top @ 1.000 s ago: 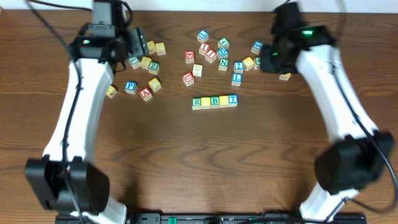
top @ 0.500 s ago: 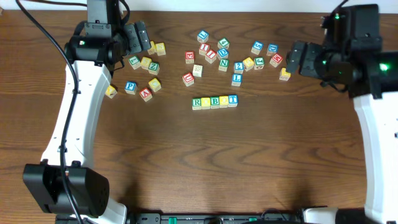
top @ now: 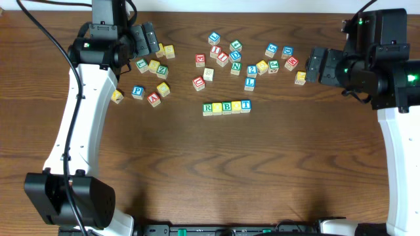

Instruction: Spell out ROBOT

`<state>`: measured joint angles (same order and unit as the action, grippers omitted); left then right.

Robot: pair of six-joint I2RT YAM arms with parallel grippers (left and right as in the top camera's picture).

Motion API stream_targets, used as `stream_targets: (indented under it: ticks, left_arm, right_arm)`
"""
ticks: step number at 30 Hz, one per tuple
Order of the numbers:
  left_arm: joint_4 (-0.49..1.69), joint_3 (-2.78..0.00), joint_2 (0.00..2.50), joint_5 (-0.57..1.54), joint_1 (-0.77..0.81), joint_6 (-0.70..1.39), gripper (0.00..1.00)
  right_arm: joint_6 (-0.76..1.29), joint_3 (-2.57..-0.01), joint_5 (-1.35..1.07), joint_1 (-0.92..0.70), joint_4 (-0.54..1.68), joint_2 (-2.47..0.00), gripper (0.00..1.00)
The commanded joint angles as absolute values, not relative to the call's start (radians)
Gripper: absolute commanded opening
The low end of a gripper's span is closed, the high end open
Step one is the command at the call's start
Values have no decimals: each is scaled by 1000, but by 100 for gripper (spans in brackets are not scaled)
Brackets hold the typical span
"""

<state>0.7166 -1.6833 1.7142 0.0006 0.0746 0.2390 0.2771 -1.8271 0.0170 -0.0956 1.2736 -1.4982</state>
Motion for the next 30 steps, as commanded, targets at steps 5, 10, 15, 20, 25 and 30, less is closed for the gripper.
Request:
stream_targets:
  ticks: [5,10,15,20,25,30]
  left_arm:
    - [717,-1686,1721,-9,74,248,99]
    - [717,-1686,1721,-9,74,248,98]
    - [717,-1686,1721,-9,74,248,98]
    - [717,-1686,1721,-9,74,248,98]
    - [717,-1686,1721,-9,74,248,98]
    - [717,-1686,1721,-9,74,248,98]
  right_arm:
    - [194,-1681,35,-86,1034,-1407,99]
    - [182,-1375,18,-75,738,-1217,99]
    - [182,-1013,17,-42,434,-984,99]
    - [186,-559,16,-31,71,-696,99]
    - [186,-276,17,-31,-110,-478,99]
    - [205,-122,16,-16,-120,-309,99]
